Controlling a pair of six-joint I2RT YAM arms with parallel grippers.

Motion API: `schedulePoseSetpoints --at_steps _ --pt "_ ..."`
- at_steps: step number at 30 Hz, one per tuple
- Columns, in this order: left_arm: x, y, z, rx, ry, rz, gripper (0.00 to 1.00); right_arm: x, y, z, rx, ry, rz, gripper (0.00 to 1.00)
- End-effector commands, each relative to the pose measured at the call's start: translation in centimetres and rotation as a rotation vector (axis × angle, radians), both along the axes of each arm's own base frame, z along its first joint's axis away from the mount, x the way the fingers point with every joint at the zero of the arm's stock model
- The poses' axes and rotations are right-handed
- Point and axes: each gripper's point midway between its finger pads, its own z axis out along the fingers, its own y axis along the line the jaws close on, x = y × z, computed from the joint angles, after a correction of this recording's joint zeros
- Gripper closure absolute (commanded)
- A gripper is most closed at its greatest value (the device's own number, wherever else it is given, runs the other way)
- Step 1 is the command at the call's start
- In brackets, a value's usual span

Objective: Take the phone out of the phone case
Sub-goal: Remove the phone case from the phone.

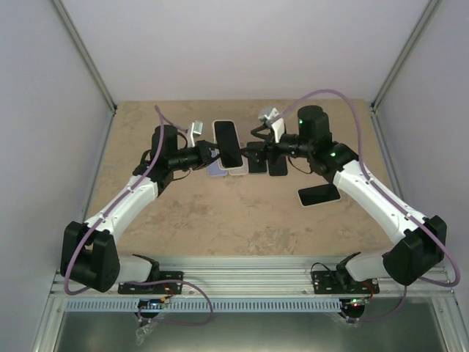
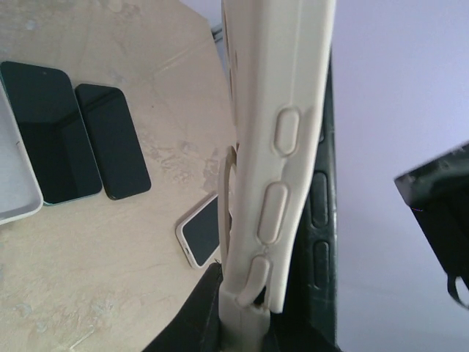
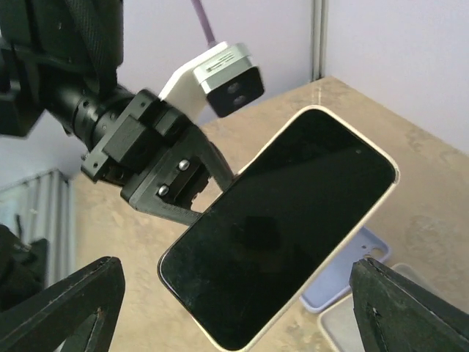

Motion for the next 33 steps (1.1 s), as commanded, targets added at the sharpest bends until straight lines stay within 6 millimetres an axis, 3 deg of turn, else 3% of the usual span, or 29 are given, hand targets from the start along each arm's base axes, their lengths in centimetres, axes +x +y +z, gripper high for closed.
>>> schedulePoseSetpoints --at_steps 1,21,33 --pt "1.0 0.6 2.5 -0.052 -0.03 0.047 1.0 0.1 1.2 -0.3 -0.147 -0.176 -0.039 0.15" --pt "1.4 0.8 2.2 -0.094 0.013 0.058 1.0 -1.1 7.0 -3.4 -0.399 -0.441 -0.084 0.25" --pt "1.6 1.0 2.2 -0.106 0.024 0.064 1.0 0.6 6.4 -3.3 -0.527 -0.612 -0.268 0.38"
